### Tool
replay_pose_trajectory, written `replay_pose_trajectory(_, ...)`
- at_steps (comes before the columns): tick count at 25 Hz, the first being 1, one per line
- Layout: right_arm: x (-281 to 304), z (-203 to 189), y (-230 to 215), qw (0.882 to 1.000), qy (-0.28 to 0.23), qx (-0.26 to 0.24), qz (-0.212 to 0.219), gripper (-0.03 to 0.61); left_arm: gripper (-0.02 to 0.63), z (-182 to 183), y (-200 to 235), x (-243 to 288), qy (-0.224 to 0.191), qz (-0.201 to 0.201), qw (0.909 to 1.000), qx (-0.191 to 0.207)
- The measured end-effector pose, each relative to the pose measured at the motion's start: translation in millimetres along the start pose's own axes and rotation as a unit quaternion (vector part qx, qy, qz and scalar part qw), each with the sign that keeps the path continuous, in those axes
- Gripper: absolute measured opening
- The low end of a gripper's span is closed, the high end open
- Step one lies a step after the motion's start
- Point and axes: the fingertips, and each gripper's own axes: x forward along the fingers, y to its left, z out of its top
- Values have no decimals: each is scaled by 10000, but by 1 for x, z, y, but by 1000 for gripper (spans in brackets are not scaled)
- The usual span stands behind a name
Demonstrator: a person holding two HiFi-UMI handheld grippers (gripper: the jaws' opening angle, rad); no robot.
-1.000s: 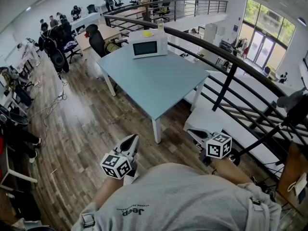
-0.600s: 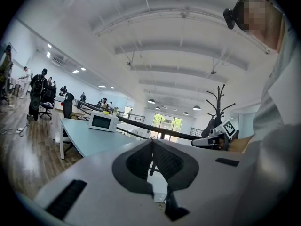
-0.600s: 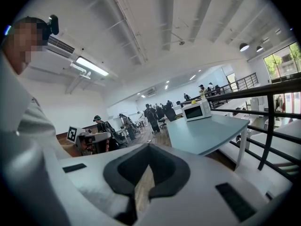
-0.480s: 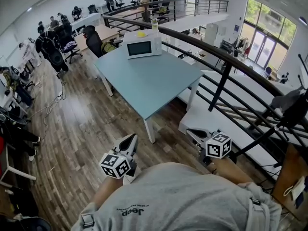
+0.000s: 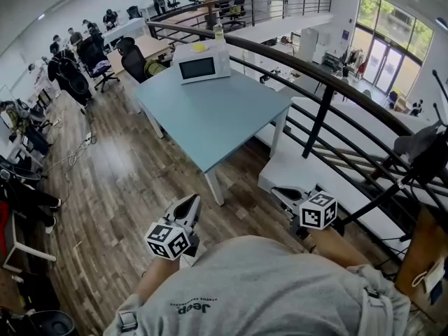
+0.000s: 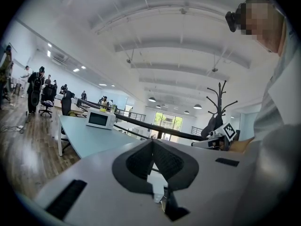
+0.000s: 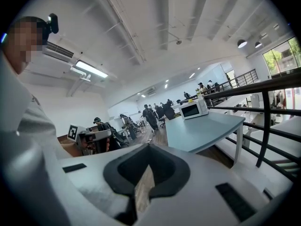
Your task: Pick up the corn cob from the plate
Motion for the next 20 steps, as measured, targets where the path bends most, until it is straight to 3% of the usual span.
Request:
replay_pose_trajectory(9, 28, 7, -14, 9999, 55, 37, -81, 15, 18, 1, 32, 18, 9, -42, 9999, -114)
replay_pose_trajectory(20, 131, 49, -18, 9990, -59, -6, -433, 15, 18, 40, 141, 56, -3, -529, 9985, -106)
